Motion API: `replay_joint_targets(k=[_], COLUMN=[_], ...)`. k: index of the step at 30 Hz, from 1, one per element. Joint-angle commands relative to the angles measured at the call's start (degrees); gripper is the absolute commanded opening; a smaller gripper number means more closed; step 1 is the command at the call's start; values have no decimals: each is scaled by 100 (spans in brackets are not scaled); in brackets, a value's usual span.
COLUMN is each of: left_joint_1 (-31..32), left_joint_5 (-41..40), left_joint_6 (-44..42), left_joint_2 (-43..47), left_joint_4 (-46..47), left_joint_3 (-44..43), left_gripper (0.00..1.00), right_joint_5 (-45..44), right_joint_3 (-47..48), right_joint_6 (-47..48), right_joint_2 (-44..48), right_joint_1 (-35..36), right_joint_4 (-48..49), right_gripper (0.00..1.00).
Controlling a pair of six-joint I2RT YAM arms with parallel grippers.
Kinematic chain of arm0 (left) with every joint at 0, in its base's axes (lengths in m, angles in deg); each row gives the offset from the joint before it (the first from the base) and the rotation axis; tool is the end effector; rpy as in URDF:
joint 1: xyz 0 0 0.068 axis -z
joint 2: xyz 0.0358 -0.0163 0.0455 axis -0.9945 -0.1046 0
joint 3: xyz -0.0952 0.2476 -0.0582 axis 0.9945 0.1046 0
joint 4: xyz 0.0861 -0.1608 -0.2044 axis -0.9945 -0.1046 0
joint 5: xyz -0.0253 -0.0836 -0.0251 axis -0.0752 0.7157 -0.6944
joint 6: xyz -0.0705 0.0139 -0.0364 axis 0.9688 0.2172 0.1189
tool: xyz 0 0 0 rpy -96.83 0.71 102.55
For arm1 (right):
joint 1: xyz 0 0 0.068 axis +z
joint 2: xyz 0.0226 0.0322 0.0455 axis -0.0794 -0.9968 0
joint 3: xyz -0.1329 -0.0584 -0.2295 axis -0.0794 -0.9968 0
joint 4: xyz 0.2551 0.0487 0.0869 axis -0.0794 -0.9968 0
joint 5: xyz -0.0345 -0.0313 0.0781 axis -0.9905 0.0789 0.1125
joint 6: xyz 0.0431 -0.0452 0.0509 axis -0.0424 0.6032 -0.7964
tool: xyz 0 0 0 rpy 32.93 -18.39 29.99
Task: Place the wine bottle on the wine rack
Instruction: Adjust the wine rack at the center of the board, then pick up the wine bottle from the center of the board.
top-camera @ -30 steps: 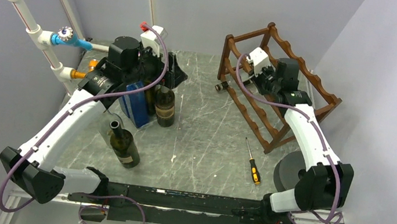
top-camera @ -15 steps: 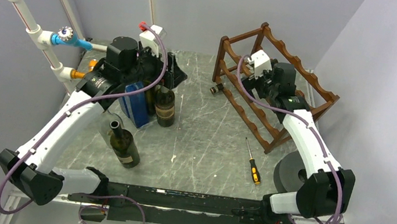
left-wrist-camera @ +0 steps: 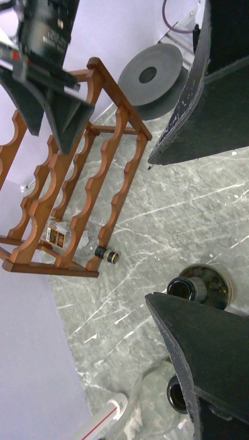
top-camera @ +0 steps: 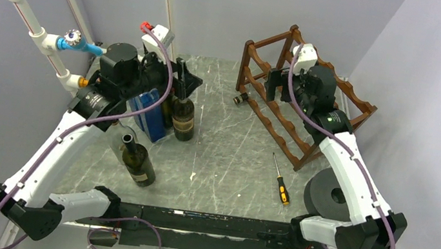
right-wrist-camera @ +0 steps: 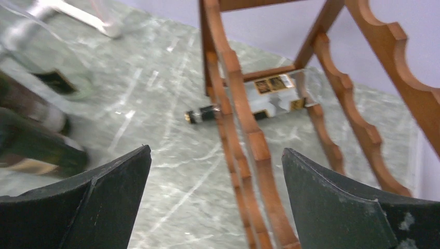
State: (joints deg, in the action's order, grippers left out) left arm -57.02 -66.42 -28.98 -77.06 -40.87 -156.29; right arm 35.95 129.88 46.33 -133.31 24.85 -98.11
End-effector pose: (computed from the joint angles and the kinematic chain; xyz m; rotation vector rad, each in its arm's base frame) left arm 0.2405 -0.1414 0.4590 0.3748 1.7176 -0.7450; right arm 0.3121 0.1144 0.3913 -0.3911 1.8480 0.1800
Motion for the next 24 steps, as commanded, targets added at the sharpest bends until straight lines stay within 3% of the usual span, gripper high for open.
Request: replay_joint_targets(k=[1, 6, 12, 20, 24], left_joint_1=[18, 26, 31, 26, 19], left_joint_5=[-398, -1161, -1677, -1461, -1459], left_joint_6=[-176, -204, -352, -324, -354], left_joint_2=[212, 597, 993, 745, 723], left_joint_4=[267, 345, 608, 423, 557], left_joint_3=[39, 224, 538, 336, 471], left_gripper=[99, 99, 99, 99, 99], right_joint_5=[877, 321, -609, -1135, -823], right_joint_3=[-233, -1288, -1948, -2794, -2612], right_joint_6=[-1154, -1294, -712, -516, -469], right_joint_2=[559, 714, 5, -1376, -2076], right_joint_1=[353, 1660, 2813, 3299, 3347], right_joint_4=[800, 2576, 4215, 6695, 7180], right_gripper=[100, 100, 100, 100, 100])
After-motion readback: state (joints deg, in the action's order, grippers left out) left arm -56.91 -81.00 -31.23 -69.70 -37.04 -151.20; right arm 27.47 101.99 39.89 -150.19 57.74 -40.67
